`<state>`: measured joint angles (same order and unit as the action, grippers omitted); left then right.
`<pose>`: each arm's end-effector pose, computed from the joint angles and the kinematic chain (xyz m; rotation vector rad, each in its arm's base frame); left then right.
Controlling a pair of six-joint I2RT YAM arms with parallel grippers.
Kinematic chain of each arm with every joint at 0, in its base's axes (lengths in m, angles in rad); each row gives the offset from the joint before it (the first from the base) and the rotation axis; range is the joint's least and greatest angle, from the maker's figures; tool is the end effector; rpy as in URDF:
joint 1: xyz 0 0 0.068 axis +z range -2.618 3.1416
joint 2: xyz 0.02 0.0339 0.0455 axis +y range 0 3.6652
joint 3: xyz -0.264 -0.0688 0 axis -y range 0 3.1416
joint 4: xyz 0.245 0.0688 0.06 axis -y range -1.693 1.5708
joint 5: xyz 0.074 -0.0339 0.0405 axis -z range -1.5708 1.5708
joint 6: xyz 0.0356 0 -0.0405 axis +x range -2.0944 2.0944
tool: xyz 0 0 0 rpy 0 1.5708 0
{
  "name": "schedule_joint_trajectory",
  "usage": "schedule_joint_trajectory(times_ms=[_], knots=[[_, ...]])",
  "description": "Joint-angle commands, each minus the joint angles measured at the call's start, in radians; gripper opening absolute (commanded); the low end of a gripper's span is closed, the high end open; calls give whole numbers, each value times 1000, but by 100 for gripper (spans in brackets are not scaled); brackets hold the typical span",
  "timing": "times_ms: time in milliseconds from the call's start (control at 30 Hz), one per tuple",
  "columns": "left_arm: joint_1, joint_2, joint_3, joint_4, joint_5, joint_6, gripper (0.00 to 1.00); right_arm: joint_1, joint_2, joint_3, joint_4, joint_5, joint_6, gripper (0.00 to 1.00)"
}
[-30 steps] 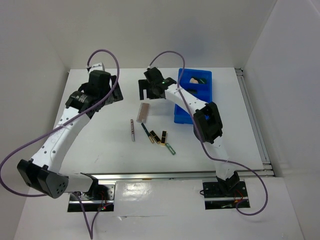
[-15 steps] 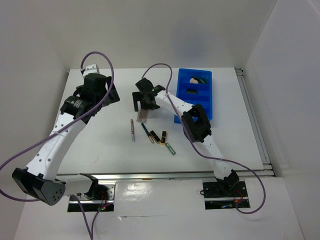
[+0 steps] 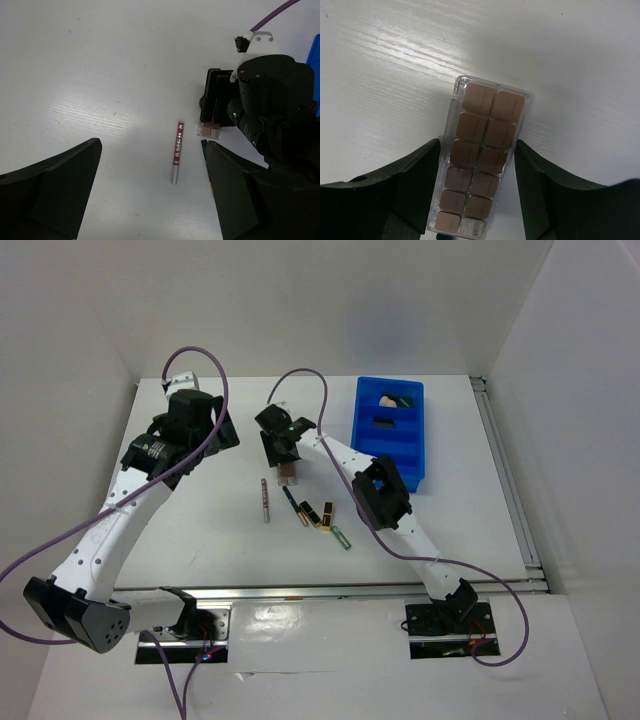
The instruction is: Organize the makeup
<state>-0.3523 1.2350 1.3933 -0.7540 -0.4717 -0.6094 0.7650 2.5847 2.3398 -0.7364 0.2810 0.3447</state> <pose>0.2430 -0.0721 0.4013 -0.5290 2.0270 -0.0669 0.4083 0.3783 0.1619 -0.4159 2.4637 0.0992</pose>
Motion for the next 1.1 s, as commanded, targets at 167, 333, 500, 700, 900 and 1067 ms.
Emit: schedule_joint_trajectory(times_ms=[167,333,500,700,900,1067], knots=[[-2,-35,3,18,-1,-10,99,-3,-67,-31,80,20,-131,60],[-2,-35,12,18,-10,-1,99,-38,-190,-76,227,-81,-205,52],[-2,-35,21,18,-21,-1,99,-96,-279,-93,327,-183,-265,51],[-2,-58,12,18,-41,-1,99,-197,-360,-92,358,-206,-294,50],[-2,-58,12,27,-41,-1,99,-305,-452,-163,394,-109,-346,50],[-2,-58,3,45,-41,-1,99,-348,-511,-370,598,61,-568,50]])
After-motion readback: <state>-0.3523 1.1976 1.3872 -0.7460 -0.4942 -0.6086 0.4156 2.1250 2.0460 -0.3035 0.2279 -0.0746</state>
